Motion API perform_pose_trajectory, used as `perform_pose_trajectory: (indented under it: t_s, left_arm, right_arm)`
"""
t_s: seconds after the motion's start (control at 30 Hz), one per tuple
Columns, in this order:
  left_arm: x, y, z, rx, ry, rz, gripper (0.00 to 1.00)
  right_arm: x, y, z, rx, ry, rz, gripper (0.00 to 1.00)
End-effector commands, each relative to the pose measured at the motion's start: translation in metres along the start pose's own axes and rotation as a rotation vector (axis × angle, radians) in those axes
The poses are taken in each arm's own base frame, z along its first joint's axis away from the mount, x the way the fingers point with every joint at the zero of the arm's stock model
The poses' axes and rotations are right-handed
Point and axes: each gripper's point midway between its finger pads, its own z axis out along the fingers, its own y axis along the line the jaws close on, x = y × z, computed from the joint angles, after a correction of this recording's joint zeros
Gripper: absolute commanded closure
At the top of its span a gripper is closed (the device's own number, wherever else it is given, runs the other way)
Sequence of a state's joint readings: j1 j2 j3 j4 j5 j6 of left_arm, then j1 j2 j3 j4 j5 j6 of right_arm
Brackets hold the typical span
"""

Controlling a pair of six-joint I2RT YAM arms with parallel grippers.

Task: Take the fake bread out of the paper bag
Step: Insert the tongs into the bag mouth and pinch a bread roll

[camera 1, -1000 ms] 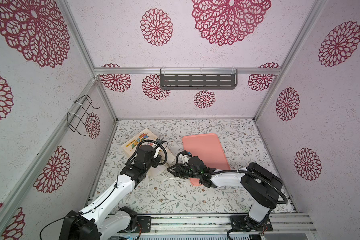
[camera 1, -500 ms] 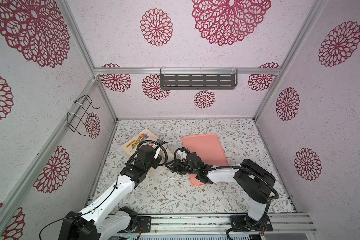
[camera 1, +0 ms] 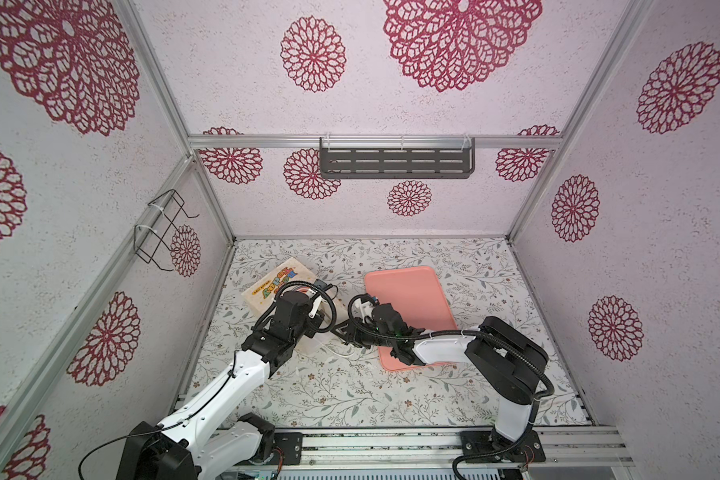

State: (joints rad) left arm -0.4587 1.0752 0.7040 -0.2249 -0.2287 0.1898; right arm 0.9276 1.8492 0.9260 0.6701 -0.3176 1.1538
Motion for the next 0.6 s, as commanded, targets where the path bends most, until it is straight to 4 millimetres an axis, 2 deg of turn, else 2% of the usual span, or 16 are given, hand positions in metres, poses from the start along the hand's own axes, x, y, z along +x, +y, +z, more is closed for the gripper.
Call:
perform_pose_trajectory:
  t_s: [0.0, 0.23, 0.57]
  left_arm:
    - [-0.001, -0.004, -0.002, 0.010, 0.003, 0.010, 1.00]
    - [0.000, 0.000, -0.002, -0.017, 0.010, 0.004, 1.00]
    - [-0.002, 0.007, -0.003, -0.053, 0.008, -0.014, 1.00]
  right_arm:
    - [-0.008, 0.039, -0.011, -0.084, -0.045, -0.049, 1.00]
    - [0.020, 0.036, -0.018, -0.044, 0.011, -0.042, 1.00]
    - [0.051, 0.035, -0.052, 0.058, 0.053, -0.098, 1.00]
